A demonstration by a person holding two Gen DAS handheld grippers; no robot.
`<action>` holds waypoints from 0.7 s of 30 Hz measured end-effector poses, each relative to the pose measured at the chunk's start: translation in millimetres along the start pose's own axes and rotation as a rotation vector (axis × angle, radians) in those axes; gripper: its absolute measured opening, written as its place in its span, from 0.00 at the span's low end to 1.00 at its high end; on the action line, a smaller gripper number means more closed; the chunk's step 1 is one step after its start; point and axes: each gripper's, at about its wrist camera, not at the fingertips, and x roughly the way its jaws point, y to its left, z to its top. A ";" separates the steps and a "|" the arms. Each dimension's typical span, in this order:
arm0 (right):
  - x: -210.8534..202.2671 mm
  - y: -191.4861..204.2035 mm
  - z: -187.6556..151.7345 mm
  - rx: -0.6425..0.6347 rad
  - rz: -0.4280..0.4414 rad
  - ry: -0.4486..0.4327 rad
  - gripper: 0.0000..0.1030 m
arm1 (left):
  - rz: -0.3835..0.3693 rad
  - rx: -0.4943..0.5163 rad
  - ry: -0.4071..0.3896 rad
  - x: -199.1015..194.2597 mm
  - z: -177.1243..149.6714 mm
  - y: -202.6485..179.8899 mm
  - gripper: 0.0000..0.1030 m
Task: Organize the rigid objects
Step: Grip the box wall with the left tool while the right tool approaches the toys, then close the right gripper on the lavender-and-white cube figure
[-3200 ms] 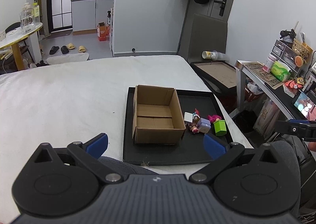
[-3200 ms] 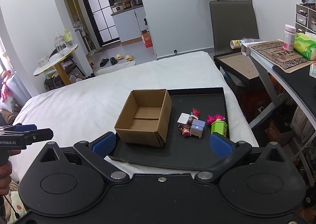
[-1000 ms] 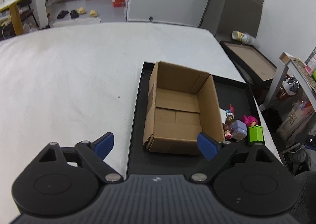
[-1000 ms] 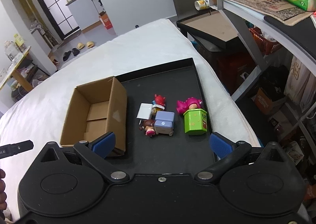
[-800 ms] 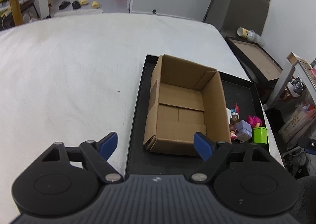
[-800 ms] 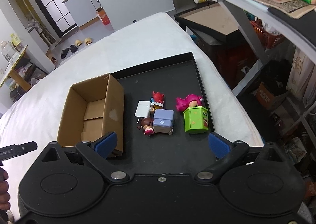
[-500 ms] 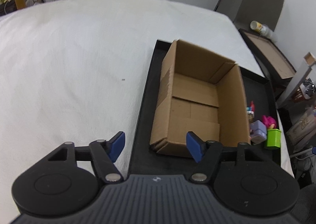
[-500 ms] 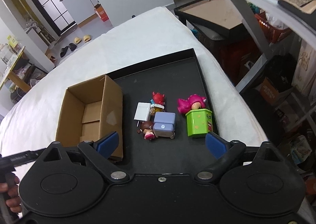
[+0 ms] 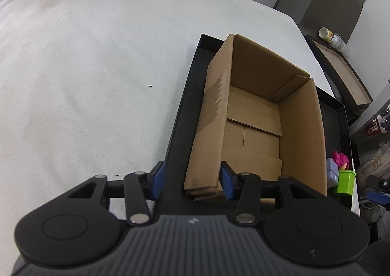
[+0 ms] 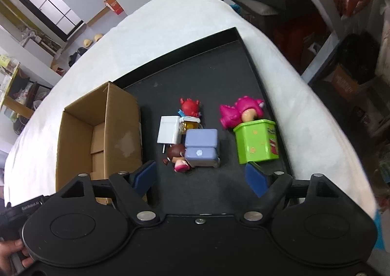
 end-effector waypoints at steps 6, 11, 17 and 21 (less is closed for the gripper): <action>25.8 0.2 4.6 0.008 -0.001 0.001 0.77 | -0.091 -0.022 -0.034 10.0 -4.0 9.8 0.25; 42.2 -1.8 5.2 0.038 0.013 0.000 0.77 | -0.112 -0.005 -0.048 9.5 -8.6 7.2 0.19; 54.2 5.9 7.2 -0.002 -0.002 -0.015 0.76 | -0.116 -0.018 -0.049 7.2 -8.8 6.4 0.19; 62.0 10.4 6.1 -0.025 -0.035 0.001 0.72 | -0.111 -0.047 -0.045 7.2 -8.1 9.0 0.19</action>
